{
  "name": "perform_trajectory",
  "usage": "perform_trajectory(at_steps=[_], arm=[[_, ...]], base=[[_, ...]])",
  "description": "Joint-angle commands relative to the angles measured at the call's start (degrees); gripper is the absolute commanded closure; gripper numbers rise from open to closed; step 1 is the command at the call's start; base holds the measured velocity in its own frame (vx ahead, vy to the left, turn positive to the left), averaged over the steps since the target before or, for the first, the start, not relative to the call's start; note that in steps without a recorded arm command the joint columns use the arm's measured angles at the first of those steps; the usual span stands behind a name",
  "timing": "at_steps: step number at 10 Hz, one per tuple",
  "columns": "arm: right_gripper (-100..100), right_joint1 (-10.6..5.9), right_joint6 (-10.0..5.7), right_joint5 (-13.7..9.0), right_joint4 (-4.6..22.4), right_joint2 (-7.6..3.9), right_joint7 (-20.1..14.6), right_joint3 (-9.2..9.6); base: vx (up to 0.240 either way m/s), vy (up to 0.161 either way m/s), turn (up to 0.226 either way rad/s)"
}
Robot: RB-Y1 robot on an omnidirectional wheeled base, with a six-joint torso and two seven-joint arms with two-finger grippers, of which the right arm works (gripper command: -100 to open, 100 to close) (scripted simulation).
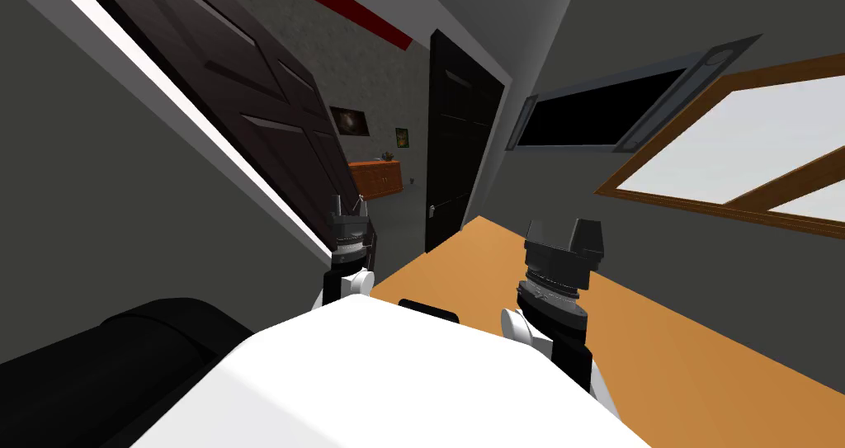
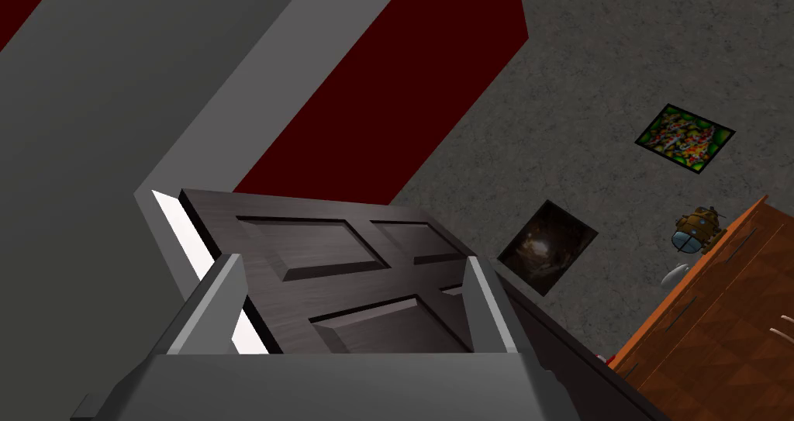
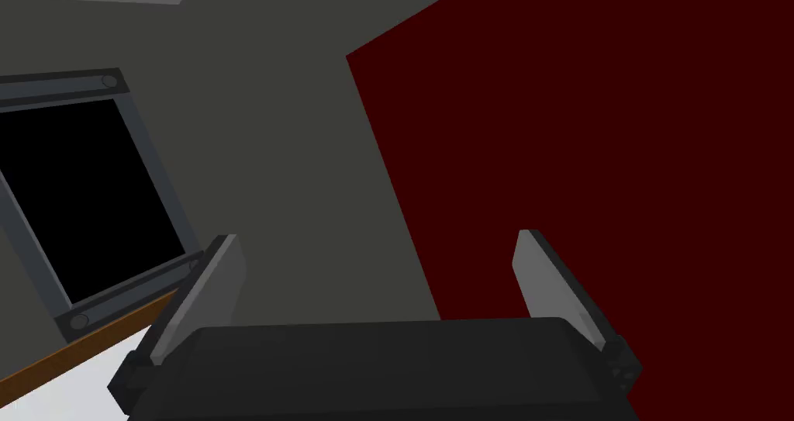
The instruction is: Push the door open
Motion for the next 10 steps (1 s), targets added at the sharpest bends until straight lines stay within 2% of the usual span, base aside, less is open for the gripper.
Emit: perform_trajectory(at_steps=[1, 4, 9, 10], arm=[[-100, -0.76, -0.19, -0.16, 1.85, -0.5, -0.18, 0.32], [-100, -1.99, -0.49, -0.43, 4.84, -1.23, -0.47, 0.82], [-100, -5.09, -1.25, -1.09, 12.28, -2.76, -1.21, 2.11], [-100, -5.09, -1.25, -1.09, 12.39, -2.76, -1.21, 2.11]], base=[[0.032, -0.016, 0.075], [0.057, -0.02, 0.061], [0.069, -0.024, 0.08], [0.058, -0.025, 0.04]])
